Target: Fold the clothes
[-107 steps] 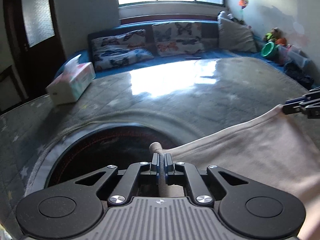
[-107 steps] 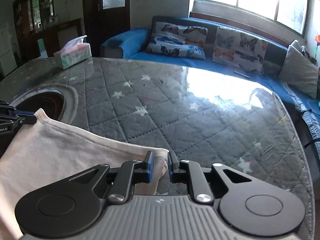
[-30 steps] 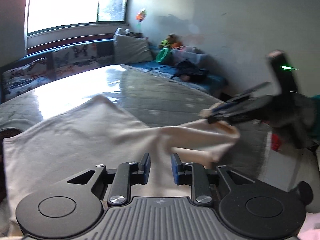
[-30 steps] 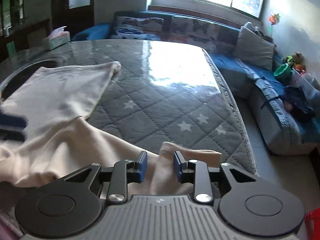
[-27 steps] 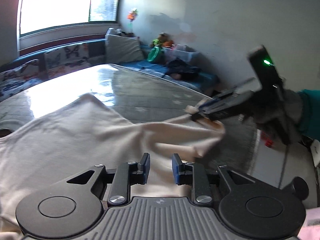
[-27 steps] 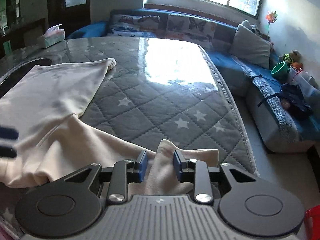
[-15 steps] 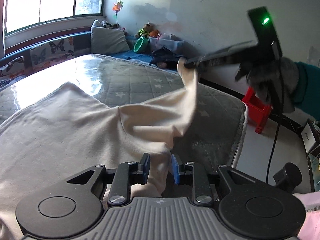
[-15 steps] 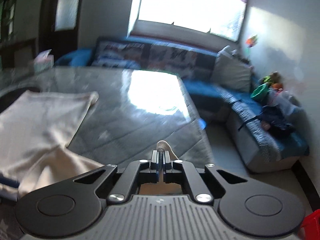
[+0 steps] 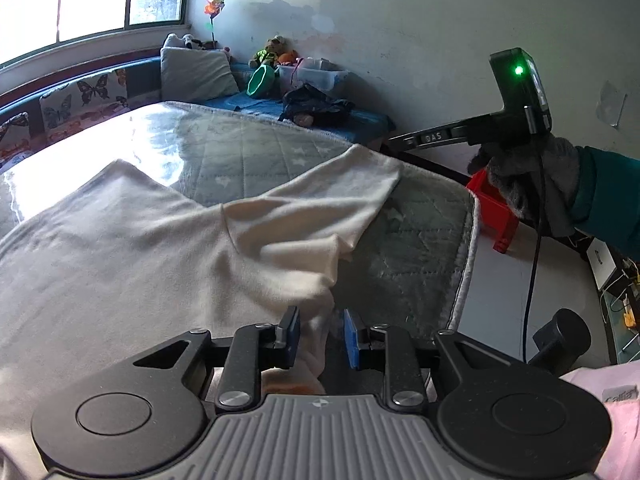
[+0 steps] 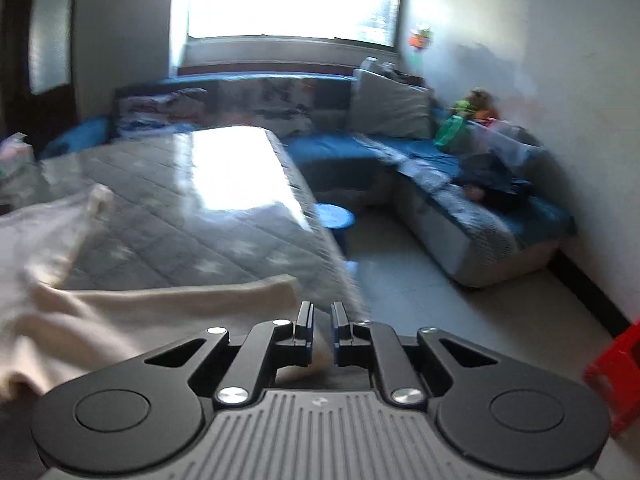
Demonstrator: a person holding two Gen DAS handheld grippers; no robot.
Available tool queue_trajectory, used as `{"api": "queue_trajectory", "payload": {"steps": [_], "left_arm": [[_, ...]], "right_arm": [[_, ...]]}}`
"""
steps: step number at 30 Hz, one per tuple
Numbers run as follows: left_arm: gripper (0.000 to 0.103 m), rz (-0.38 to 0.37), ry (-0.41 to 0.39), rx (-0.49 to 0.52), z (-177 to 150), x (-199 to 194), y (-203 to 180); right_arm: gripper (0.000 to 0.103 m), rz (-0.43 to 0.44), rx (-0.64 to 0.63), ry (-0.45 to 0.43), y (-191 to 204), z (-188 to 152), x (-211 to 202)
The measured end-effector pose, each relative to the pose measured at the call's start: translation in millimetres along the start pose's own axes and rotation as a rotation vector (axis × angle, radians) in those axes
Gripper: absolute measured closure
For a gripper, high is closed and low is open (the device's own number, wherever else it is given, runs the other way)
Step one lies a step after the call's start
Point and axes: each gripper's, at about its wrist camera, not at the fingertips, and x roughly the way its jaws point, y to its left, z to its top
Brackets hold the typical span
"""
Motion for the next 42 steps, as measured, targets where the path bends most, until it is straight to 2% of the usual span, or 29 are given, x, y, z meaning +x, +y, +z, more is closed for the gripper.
{"api": "queue_trajectory", "payload": {"steps": [2, 6, 8, 11, 16, 19, 22, 26, 31, 37, 42], "left_arm": [[0.077, -0.01, -0.017, -0.007, 4.7, 0.1, 0.4], [0.076, -0.004, -0.024, -0.018, 12.2, 8.5, 1.3], [0.076, -0.005, -0.009, -0.019, 11.8, 13.9, 1.7], [0.074, -0.011, -0.006, -0.007, 8.9, 14.8, -0.1], [0.071, -0.014, -0.011, -0.009, 6.3, 14.4, -3.1], [0.071, -0.014, -0.015, -0.016, 5.6, 13.5, -2.9], [0.069, -0.015, -0.02, -0.02, 4.8, 12.5, -2.4], [0.066, -0.015, -0.028, -0.031, 4.0, 11.0, -2.1], [0.066, -0.008, -0.045, -0.058, 2.5, 3.2, -2.2], [0.062, 0.063, -0.11, -0.119, -1.5, -28.1, 6.9], [0.06, 0.218, -0.178, -0.219, -15.1, -67.8, 29.3]], "right_arm": [[0.089, 0.067, -0.014, 0.014, 7.3, 2.3, 2.8], [0.087, 0.105, -0.032, 0.067, 17.2, 4.3, 24.4], [0.086, 0.104, -0.022, 0.099, 16.0, 6.1, 39.9], [0.086, 0.104, -0.01, 0.1, 12.2, 11.2, 50.8], [0.086, 0.087, -0.079, 0.088, 20.9, 23.1, 72.2], [0.085, 0.079, -0.073, 0.084, 24.7, 28.8, 75.5], [0.081, 0.085, -0.088, 0.052, 29.1, 29.8, 60.9], [0.075, 0.186, -0.113, 0.046, 41.3, 24.5, 33.4], [0.071, 0.362, -0.181, 0.095, 70.2, 2.9, 9.9], [0.066, 0.347, -0.226, 0.11, 79.5, -10.1, 8.9], [0.064, 0.362, -0.227, 0.092, 81.9, -2.7, 5.9]]}}
